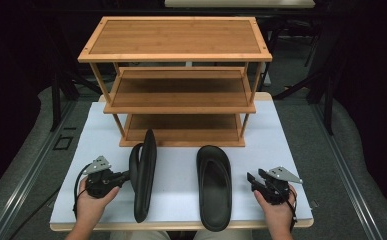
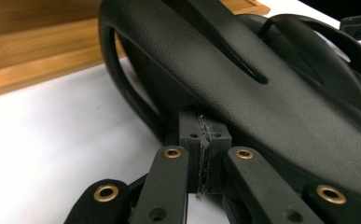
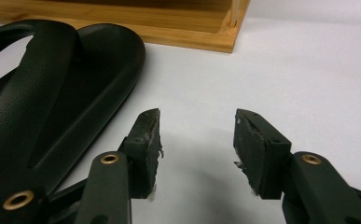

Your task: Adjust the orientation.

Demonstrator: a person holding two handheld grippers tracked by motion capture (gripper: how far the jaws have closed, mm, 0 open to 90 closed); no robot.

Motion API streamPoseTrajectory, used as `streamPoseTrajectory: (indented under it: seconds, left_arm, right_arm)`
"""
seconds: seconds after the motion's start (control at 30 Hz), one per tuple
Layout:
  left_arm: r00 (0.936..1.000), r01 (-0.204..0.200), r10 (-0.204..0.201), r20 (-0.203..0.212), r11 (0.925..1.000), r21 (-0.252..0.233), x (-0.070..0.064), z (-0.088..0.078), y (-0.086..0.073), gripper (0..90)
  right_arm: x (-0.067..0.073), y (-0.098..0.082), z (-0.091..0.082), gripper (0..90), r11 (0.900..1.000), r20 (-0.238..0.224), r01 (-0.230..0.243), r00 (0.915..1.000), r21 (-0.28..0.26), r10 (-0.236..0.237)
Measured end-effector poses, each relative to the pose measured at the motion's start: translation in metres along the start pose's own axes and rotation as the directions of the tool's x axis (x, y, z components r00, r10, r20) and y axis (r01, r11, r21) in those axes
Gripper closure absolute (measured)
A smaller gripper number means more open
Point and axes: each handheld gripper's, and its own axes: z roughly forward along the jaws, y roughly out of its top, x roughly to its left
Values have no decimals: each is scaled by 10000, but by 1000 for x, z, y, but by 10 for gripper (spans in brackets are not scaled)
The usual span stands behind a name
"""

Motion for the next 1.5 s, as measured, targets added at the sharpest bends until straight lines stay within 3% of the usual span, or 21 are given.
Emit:
streamPoseTrajectory:
  seconds: [0.3, 0.4, 0.6, 0.63, 0.7, 0.83, 1.1, 1.17, 1.37, 1.4, 1.5]
  left_arm:
    - [10000, -89, 88, 38, 9997, 223, -10, 20, 6, 868]
    - [9999, 117, -117, 1, 9997, 197, -13, 26, 5, 843]
    - [9999, 136, -134, -78, 9997, 184, -20, 32, 5, 646]
    - [9999, 148, -147, -69, 9997, 210, -22, 33, 6, 646]
    - [9986, 436, -440, 295, 9989, 161, -27, 39, 6, 551]
    - [9963, 576, -596, 626, 9978, 330, -31, 48, 7, 499]
    - [9924, 713, -779, 955, 9949, 709, -33, 62, 7, 485]
    - [9842, 962, -1091, 1397, 9907, 965, -32, 70, 6, 492]
    - [9863, 929, -1053, 1268, 9907, 997, -30, 70, 5, 576]
    - [9876, 920, -1046, 1174, 9898, 1085, -30, 70, 5, 630]
    - [9905, 884, -987, 959, 9904, 1067, -33, 68, 7, 650]
  right_arm:
    - [-5, -4, -5, 505, 9998, 112, -180, 9998, -116, 181]
    - [-6, -5, -4, 505, 9994, 110, -295, 9995, -196, 297]
    - [-6, -5, -5, 506, 9994, 106, -345, 9993, -102, 346]
    - [-6, -5, -5, 505, 9993, 105, -349, 9993, -127, 351]
    - [-6, -5, -5, 505, 9993, 98, -361, 9993, -119, 363]
    - [-6, -5, -4, 500, 9992, 78, -377, 9993, -119, 378]
    - [-7, -6, -5, 493, 9984, 70, -535, 9985, -192, 537]
    - [-8, -6, -5, 492, 9981, 70, -580, 9983, -203, 582]
    - [-6, -6, -5, 492, 9981, 128, -555, 9984, -263, 558]
    - [-6, -7, -6, 492, 9983, 135, -508, 9986, -290, 512]
    - [-6, -7, -7, 492, 9980, 152, -562, 9983, -290, 566]
